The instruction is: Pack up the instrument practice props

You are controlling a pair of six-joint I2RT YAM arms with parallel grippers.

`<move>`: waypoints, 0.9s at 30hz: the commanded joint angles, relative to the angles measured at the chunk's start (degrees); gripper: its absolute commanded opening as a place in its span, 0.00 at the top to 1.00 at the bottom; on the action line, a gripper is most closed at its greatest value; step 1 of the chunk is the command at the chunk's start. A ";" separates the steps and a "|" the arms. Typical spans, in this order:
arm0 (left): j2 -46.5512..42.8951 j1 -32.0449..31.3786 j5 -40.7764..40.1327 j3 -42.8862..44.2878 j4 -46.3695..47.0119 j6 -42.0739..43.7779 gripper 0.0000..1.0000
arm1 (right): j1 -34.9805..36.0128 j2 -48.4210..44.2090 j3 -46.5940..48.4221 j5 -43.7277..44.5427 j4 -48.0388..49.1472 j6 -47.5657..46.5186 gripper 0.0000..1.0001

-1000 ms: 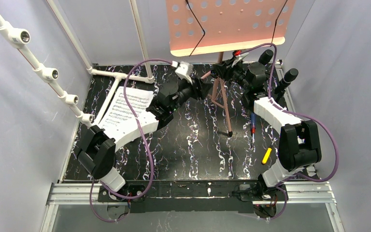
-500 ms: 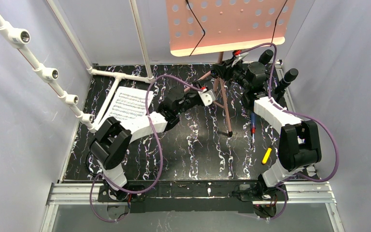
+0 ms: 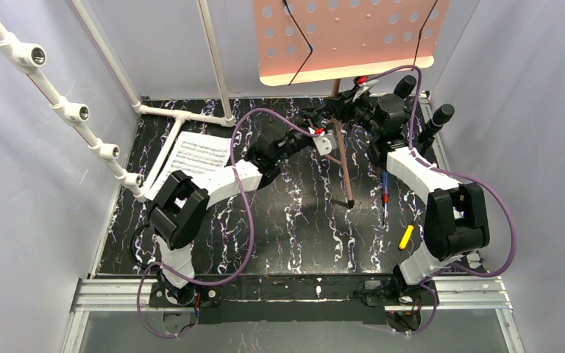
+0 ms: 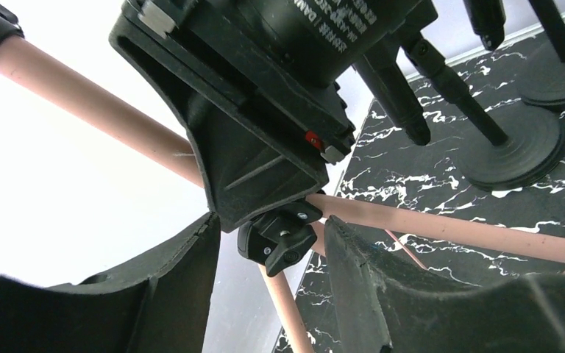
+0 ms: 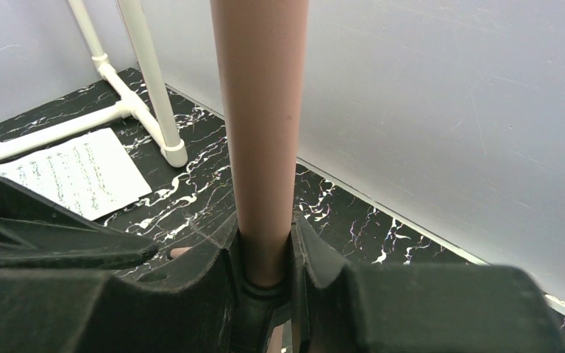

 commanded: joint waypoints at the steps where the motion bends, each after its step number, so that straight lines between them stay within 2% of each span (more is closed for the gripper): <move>1: 1.78 0.48 0.26 2.57 -0.07 2.63 0.49 | 0.91 2.28 -0.15 -2.70 -9.71 -0.73 0.99; 7: 4.17 0.99 -0.06 4.91 -1.22 3.01 0.50 | 0.91 2.28 -0.03 -2.79 -9.95 -0.73 0.99; 10: 4.90 1.21 -0.99 6.03 -1.29 2.14 0.53 | 0.91 2.32 0.10 -2.76 -10.13 -2.03 0.99; 12: 4.86 1.22 -1.61 6.32 -1.01 0.65 0.61 | 0.85 2.33 0.18 -2.78 -10.25 -2.19 0.99; 15: 4.18 1.17 -1.73 5.46 0.04 -2.64 0.80 | 0.92 2.36 0.09 -2.87 -10.08 -1.99 0.99; 17: 3.52 1.18 -2.00 4.28 0.70 -5.90 0.88 | 0.96 2.36 0.01 -3.03 -9.79 -1.63 0.99; 21: 1.45 1.17 -5.21 2.99 1.68 -17.07 0.98 | 0.98 2.43 -0.24 -3.22 -9.26 -1.26 0.99; 24: -0.25 1.21 -7.94 2.63 1.70 -29.38 1.00 | 0.99 2.45 -0.22 -3.36 -8.98 -1.26 0.99; 27: -1.40 1.17 -11.73 2.24 1.70 -46.45 1.00 | 1.06 2.45 -0.26 -3.43 -8.79 0.27 0.99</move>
